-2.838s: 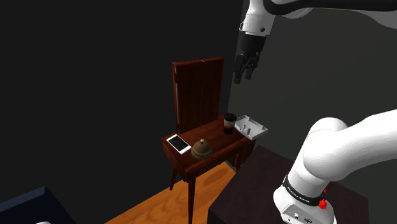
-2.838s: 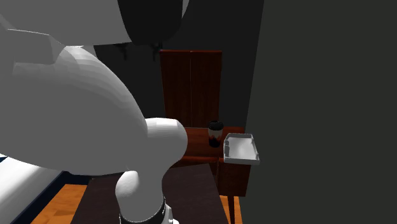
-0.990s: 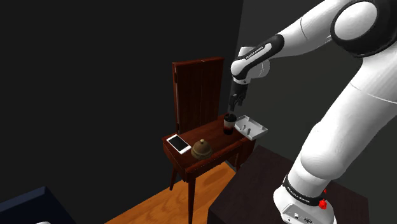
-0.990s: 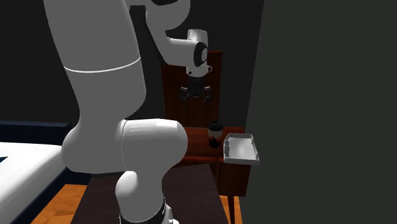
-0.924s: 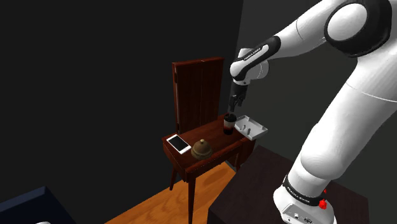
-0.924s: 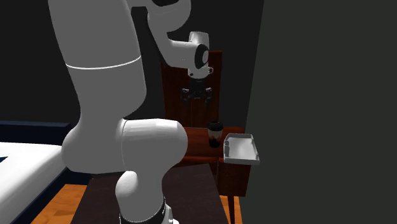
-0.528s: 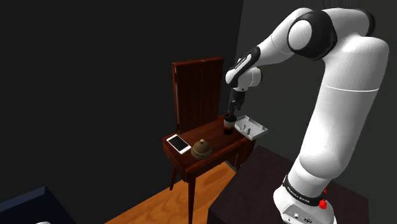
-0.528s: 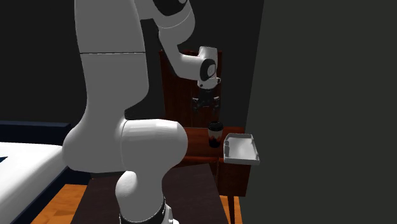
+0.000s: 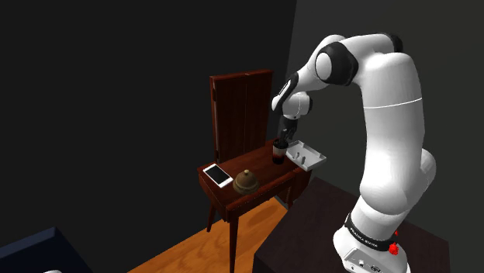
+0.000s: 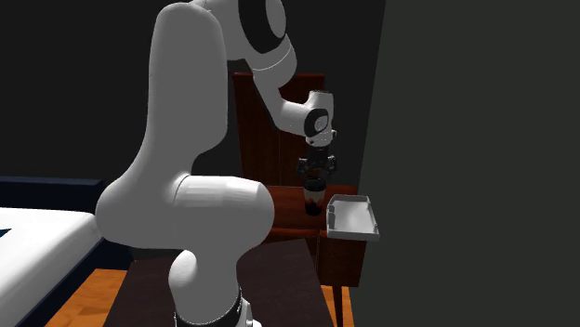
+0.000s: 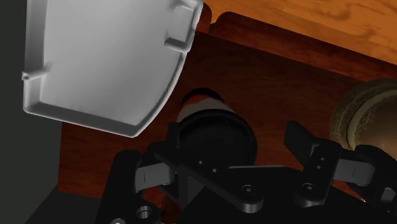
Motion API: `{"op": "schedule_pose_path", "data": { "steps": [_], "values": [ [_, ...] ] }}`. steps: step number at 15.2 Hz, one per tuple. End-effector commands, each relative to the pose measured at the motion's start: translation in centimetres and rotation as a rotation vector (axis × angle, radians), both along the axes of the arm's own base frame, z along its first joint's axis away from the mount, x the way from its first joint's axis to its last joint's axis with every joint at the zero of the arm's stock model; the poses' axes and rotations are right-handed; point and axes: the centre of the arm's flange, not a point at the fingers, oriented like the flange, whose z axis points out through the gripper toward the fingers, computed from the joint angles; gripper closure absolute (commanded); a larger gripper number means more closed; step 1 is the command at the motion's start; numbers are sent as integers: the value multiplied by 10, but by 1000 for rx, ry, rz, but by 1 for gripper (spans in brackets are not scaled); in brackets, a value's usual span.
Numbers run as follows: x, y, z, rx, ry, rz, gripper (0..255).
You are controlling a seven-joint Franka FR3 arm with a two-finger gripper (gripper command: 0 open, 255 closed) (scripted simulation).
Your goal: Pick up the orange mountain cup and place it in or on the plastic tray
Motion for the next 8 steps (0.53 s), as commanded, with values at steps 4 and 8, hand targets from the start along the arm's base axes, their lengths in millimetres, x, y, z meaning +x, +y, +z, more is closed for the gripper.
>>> {"op": "schedule_pose_path", "data": {
  "steps": [4,8],
  "values": [
    [8,-11,-27,-2,1,1,0],
    [8,-11,-51,-2,1,1,0]
  ]
}}
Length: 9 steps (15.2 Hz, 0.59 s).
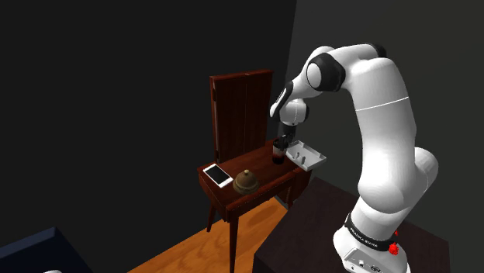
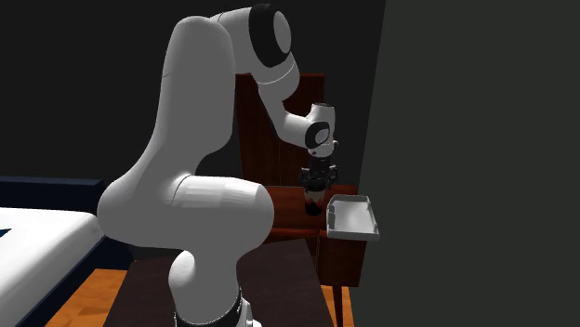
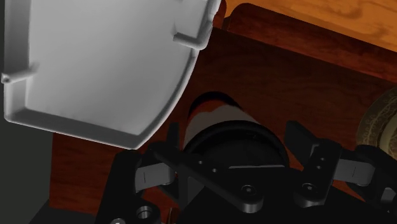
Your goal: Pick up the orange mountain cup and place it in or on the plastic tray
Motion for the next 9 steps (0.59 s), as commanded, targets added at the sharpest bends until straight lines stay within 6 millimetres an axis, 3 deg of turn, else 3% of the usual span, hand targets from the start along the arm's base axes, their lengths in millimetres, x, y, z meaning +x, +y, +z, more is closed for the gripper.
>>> {"op": "schedule_pose_path", "data": {
  "steps": [1,8,9],
  "values": [
    [1,1,-7,0,0,0,0],
    [1,1,-6,0,0,0,0],
    [1,1,-6,0,0,0,255]
  ]
}}
